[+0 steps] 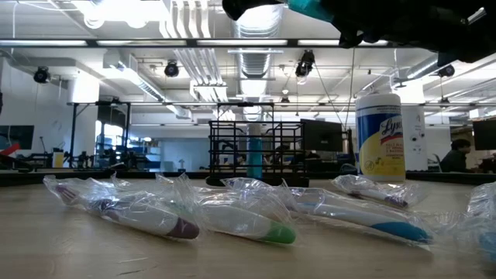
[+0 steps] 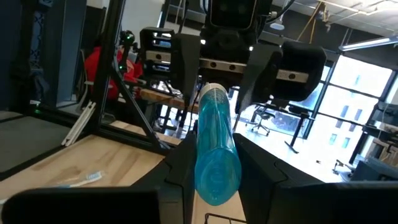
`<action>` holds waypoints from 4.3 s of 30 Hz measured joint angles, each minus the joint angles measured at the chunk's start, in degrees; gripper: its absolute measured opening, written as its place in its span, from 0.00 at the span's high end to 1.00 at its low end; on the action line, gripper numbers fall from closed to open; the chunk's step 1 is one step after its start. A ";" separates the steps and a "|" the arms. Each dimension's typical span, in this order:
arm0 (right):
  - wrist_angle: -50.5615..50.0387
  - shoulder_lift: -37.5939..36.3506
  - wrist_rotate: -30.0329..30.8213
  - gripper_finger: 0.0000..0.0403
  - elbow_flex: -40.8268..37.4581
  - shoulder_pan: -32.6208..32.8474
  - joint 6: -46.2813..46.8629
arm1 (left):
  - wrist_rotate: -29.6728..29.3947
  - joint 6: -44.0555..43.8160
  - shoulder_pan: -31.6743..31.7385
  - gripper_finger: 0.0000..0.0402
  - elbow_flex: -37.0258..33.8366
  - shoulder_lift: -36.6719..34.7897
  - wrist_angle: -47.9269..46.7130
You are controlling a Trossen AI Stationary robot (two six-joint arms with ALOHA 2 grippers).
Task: Pick & Place toothbrushing station
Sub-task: Put the blue mouthwash into the black wire organizer
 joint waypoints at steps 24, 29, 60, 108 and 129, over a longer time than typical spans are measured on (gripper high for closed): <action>0.21 -0.11 1.75 0.57 0.00 -0.03 1.68 | 0.47 0.75 -0.13 0.76 0.26 -4.72 -5.45; -0.91 -1.16 4.21 0.48 0.00 -0.02 1.77 | 0.14 -1.81 -0.13 0.76 0.26 -7.11 -10.69; -31.93 -37.65 13.56 0.47 -8.40 -0.03 8.68 | -7.59 6.79 4.24 0.76 50.04 27.96 -70.67; -33.23 -40.89 13.53 0.47 -9.55 -0.02 5.84 | -10.61 38.04 4.63 0.76 55.14 34.08 -76.86; -33.21 -40.87 13.51 0.47 -9.55 -0.02 5.23 | -8.11 40.93 4.35 0.76 55.10 37.59 -76.32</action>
